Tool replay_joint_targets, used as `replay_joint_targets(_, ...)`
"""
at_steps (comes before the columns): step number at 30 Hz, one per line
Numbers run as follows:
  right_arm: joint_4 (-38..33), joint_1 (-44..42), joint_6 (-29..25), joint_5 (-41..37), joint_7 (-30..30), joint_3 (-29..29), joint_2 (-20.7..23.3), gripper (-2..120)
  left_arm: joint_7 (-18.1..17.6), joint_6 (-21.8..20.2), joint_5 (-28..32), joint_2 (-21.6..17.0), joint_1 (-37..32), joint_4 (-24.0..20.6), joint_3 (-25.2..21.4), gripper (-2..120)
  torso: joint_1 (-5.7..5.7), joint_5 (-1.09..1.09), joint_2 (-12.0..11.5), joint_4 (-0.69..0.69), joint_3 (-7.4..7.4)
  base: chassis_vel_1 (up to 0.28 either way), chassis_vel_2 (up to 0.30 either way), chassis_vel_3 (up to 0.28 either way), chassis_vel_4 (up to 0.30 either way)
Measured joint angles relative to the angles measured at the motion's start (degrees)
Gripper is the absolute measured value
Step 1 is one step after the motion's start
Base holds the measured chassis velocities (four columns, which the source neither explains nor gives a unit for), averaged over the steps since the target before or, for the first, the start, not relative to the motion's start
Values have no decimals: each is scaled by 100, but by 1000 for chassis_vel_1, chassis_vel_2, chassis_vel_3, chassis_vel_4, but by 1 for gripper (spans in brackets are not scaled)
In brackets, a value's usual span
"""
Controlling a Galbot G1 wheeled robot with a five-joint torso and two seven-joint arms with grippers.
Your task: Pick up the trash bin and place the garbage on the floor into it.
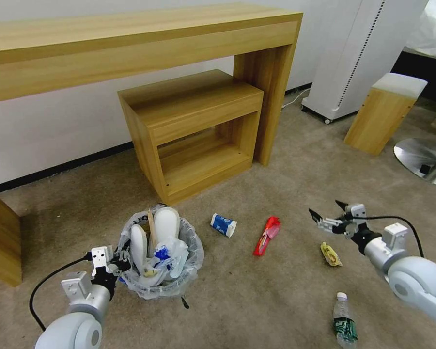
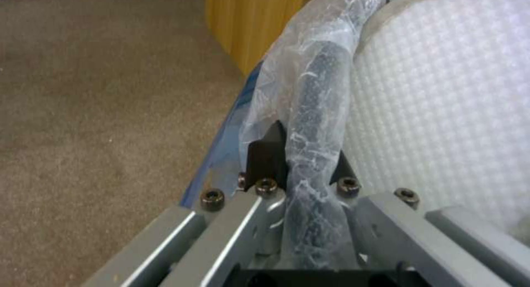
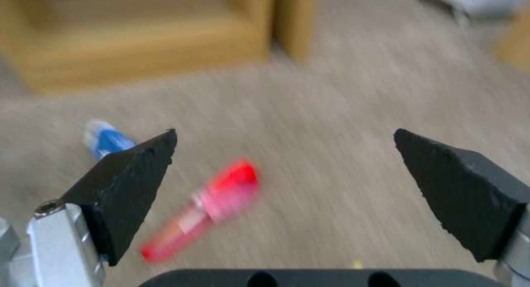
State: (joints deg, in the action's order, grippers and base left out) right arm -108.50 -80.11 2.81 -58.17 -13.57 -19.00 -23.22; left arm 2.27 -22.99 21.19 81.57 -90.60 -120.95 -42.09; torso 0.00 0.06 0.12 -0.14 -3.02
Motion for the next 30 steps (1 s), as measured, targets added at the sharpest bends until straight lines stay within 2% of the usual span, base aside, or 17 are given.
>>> replay_joint_targets(3, -264, -446, 810, -497, -738, -384, 37, 99, 0, 39, 4, -39, 18, 63, -3, 3, 0, -4, 0, 1, 0, 0, 0, 0, 0)
replay_joint_targets(4, -264, -446, 810, -497, -738, -384, 37, 99, 0, 39, 4, -39, 18, 63, -3, 3, 0, -4, 0, 1, 0, 0, 0, 0, 0)
replay_joint_targets(7, -295, -766, 1323, -798, -1243, -498, -42, 100, 1, 60, 27, -67, 58, 105, -5, 3, 0, -1, 0, 0, 0, 0, 0, 0, 0)
replay_joint_targets(8, -295, -766, 1323, -798, -1243, -498, -42, 100, 1, 60, 27, -67, 58, 105, -5, 3, 0, -1, 0, 0, 0, 0, 0, 0, 0)
replay_joint_targets(11, -327, -967, 1906, -1057, -1573, -522, -240, 100, 0, 75, 37, -74, 107, 173, 1, 3, 0, -1, 0, 0, 0, 0, 0, 0, 0)
replay_joint_targets(12, -327, -967, 1906, -1057, -1573, -522, -240, 100, 0, 75, 37, -74, 107, 173, 1, 3, 0, -1, 0, 0, 0, 0, 0, 0, 0)
replay_joint_targets(19, 62, -734, 2651, -1222, -1799, 105, -619, 100, -2, 113, 59, -72, 154, 272, 9, 3, 0, -2, 0, 1, 0, 0, 0, 0, 0)
replay_joint_targets(24, 447, -596, 2714, -1122, -1877, 501, -1045, 100, -15, 114, 97, -68, 158, 272, -28, 3, 0, -1, 0, 1, 0, 0, 0, 0, 0)
replay_joint_targets(30, 624, -762, 2676, -899, -1944, 381, -1434, 100, -18, 140, 96, -49, 138, 296, -40, 3, 0, -2, 0, 0, 0, 0, 0, 0, 0)
